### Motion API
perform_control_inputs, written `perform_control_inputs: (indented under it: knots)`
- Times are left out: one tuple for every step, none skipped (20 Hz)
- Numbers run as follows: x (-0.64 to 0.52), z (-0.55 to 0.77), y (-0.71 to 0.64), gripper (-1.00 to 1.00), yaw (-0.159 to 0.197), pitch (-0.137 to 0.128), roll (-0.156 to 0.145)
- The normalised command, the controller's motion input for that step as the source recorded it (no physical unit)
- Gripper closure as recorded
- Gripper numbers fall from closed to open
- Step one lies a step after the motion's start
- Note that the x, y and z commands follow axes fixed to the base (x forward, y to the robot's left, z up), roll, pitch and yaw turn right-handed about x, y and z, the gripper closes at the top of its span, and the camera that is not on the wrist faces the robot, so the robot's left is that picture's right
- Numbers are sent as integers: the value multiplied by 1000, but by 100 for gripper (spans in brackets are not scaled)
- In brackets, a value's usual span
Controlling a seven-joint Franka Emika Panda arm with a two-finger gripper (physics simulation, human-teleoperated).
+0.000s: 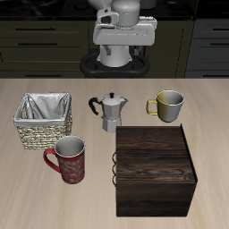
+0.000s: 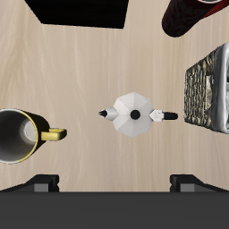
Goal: Place the white and yellow mug in the basket
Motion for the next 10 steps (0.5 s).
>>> perform_control_inputs:
  knots:
    - [41,-67,521,-100,17,-102,-9]
    - [7,-145,406,-100,-95,83,18]
    - [115,-197,634,-100,-32,63,60]
    - [40,-125,493,-100,-9,-3,19]
    - [66,-136,551,-100,-99,3,53]
    - [19,-252,584,-100,-38,66,80]
    - [2,-216,536,-100,-24,35,63]
    - [-8,-112,288,-100,-14,-9,47]
    - [62,-364,796,-100,-102,150,125]
    - [-72,-76,472,-100,-9,-42,69]
